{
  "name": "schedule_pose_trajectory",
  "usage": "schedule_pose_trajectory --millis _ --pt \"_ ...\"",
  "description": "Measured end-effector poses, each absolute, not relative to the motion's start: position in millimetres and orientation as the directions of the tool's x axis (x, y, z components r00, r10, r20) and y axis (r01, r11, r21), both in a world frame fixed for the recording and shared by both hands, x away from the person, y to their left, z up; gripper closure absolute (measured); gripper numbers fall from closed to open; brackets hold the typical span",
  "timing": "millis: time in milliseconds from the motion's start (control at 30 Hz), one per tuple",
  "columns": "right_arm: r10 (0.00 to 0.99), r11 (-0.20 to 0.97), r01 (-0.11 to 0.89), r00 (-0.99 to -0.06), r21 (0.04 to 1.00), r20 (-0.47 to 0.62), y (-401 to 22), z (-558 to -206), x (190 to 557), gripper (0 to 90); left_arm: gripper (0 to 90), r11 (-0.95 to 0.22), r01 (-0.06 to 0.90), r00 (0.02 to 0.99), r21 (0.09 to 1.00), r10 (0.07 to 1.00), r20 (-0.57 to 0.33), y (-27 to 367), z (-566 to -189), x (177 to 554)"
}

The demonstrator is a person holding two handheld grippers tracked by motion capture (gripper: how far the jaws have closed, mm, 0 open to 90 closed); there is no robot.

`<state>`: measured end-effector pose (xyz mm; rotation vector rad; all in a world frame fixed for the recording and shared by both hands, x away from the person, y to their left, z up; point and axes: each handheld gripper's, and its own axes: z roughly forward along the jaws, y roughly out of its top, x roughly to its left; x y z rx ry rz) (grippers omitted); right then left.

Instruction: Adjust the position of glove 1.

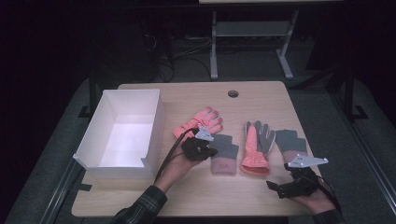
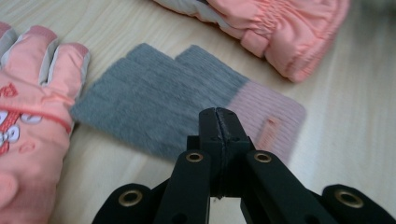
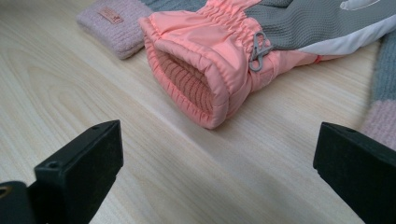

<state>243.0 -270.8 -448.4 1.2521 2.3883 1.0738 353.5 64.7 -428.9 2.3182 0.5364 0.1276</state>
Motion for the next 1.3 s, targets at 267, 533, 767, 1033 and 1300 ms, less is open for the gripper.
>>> schedule_pose_trajectory --millis 267,533,767,1033,1300 --pt "0.792 0.360 0.612 -0.600 0.704 0.117 -271 -448 243 1.2 89.6 -0.665 0.323 0.911 0.674 0.410 -0.031 49 -439 370" --pt "0.793 0.361 0.614 -0.598 0.702 0.115 -272 -449 244 1.3 89.6 -0.685 0.345 0.908 0.642 0.418 -0.042 39 -458 375" --pt "0.799 0.353 0.625 -0.588 0.696 0.123 -272 -449 244 1.2 89.7 -0.682 0.361 0.906 0.636 0.418 -0.066 41 -458 376" --pt "0.799 0.352 0.618 -0.590 0.703 0.118 -274 -449 244 1.3 89.7 -0.686 0.375 0.903 0.623 0.423 -0.078 47 -456 371" --pt "0.798 0.353 0.613 -0.592 0.706 0.115 -272 -447 242 1.2 89.7 -0.673 0.427 0.883 0.604 0.455 -0.117 63 -454 357"
